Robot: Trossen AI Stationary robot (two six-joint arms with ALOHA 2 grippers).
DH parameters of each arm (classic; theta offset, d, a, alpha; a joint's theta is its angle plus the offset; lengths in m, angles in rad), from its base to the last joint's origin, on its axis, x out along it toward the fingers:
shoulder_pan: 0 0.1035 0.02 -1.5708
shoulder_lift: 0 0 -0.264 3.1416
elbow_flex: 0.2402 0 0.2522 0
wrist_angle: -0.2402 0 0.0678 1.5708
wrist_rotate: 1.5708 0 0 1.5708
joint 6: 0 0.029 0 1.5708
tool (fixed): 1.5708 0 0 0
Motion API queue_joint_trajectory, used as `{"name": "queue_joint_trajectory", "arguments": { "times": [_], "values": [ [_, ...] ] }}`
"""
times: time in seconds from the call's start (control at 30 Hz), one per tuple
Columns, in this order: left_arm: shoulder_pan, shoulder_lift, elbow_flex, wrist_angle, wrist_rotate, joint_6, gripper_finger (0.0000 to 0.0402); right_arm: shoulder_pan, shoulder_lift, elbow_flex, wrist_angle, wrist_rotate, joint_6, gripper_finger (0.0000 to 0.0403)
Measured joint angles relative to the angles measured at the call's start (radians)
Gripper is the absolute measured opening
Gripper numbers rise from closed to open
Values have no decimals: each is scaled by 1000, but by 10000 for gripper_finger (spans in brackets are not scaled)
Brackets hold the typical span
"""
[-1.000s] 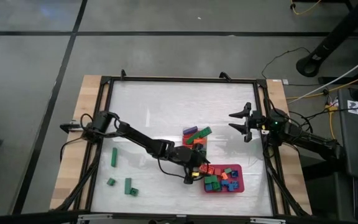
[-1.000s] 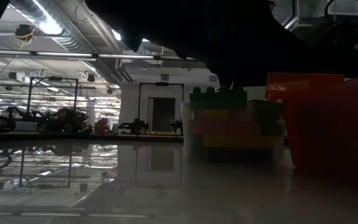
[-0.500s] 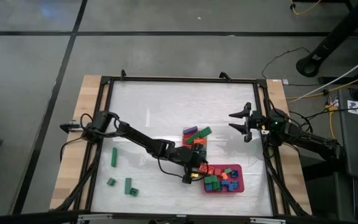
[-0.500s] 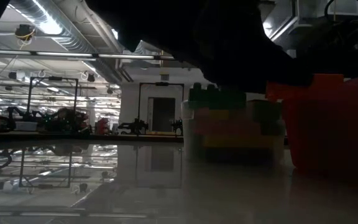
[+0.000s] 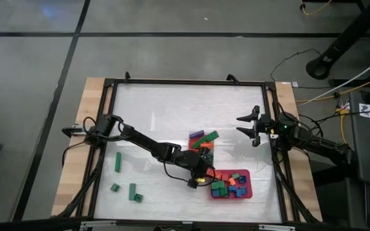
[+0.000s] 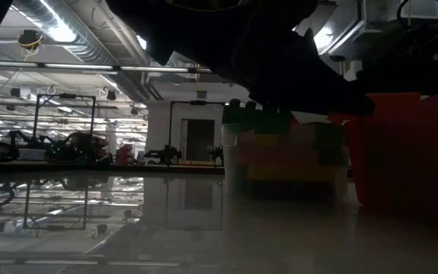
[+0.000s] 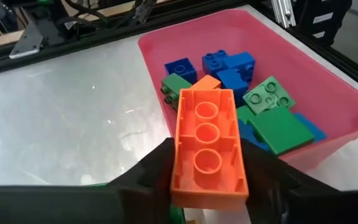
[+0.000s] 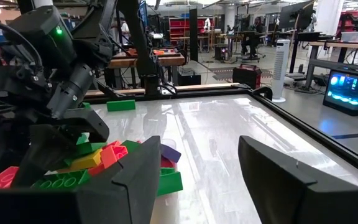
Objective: Sort blocks by size
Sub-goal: Put the orange rectangular game piece into the transparent bin
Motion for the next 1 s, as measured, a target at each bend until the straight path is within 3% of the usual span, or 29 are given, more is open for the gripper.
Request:
{"name": "queue_joint_trajectory", "arguments": {
  "times": [0.57, 0.67, 0.8, 1.0],
  "values": [
    [6, -2, -1, 184, 1, 20, 132, 0, 0, 0, 0, 0, 0, 214],
    [14, -33, -2, 155, -24, 27, 132, 0, 0, 0, 0, 0, 0, 214],
    [35, -120, -1, 10, -84, 27, 133, 0, 0, 0, 0, 0, 0, 214],
    [67, -263, 0, -379, -98, -41, 135, 0, 0, 0, 0, 0, 0, 214]
  ]
}}
